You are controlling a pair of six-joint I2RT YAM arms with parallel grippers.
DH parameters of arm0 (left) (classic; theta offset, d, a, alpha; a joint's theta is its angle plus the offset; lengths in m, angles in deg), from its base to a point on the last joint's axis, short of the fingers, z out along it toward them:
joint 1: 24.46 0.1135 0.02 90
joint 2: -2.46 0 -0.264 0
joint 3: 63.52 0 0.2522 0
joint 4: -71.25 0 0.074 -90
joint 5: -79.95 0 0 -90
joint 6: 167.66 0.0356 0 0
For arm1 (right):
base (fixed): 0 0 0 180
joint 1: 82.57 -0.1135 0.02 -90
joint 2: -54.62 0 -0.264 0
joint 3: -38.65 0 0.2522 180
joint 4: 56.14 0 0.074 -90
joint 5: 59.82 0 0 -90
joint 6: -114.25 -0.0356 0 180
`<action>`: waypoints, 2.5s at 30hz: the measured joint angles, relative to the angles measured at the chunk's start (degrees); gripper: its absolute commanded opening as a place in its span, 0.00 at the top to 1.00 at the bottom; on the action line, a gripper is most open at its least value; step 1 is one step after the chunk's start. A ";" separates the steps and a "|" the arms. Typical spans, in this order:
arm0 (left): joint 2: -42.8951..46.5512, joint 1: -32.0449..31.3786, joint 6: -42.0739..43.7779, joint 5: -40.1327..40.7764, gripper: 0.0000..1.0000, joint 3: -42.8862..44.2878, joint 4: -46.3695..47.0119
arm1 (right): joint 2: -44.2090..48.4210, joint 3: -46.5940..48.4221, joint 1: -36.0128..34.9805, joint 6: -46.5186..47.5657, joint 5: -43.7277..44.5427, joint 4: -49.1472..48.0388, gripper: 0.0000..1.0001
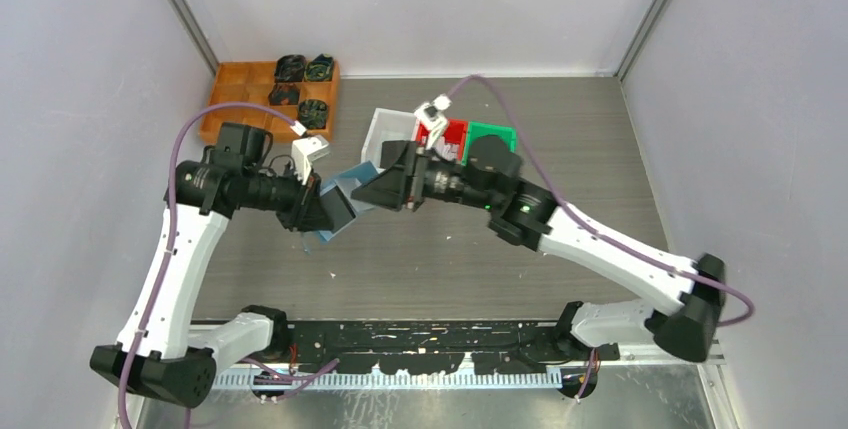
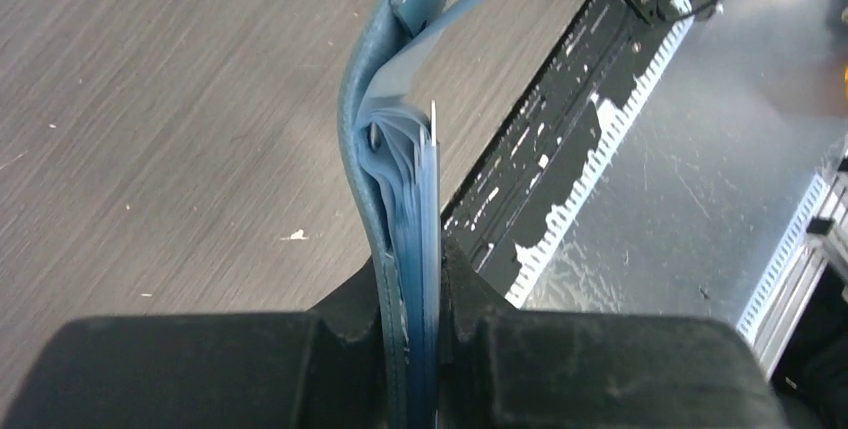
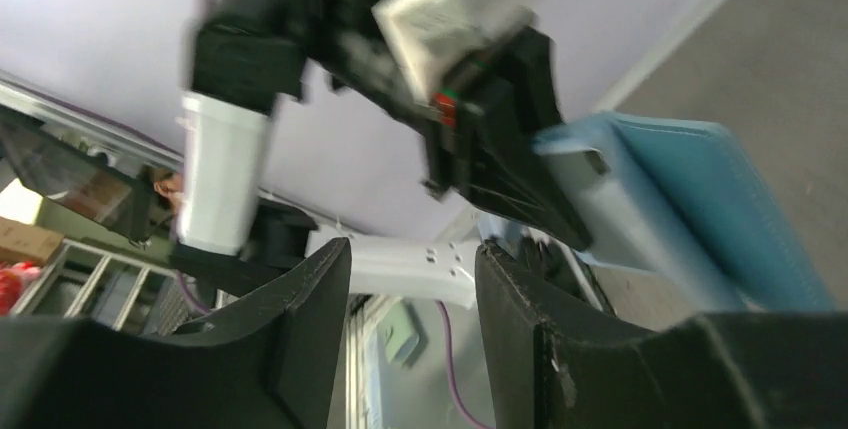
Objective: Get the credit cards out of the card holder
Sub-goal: Remove the credit card from the card holder.
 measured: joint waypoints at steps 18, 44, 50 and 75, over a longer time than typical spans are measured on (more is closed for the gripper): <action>-4.94 0.00 9.79 -7.15 1.00 8.41 -19.34 | -12.04 -2.71 3.67 -8.09 -13.77 -5.66 0.60; -6.60 0.13 1.22 -11.17 0.78 10.58 -19.89 | -15.76 -7.06 2.80 -12.28 -17.25 -18.80 0.78; -7.72 0.09 -1.25 -11.47 0.70 10.58 -19.89 | -17.49 -9.53 2.36 -13.66 -14.32 -22.97 0.84; -6.23 0.37 3.02 -16.24 1.00 12.00 -19.87 | -16.55 -19.67 3.28 -24.41 -15.43 -47.91 0.71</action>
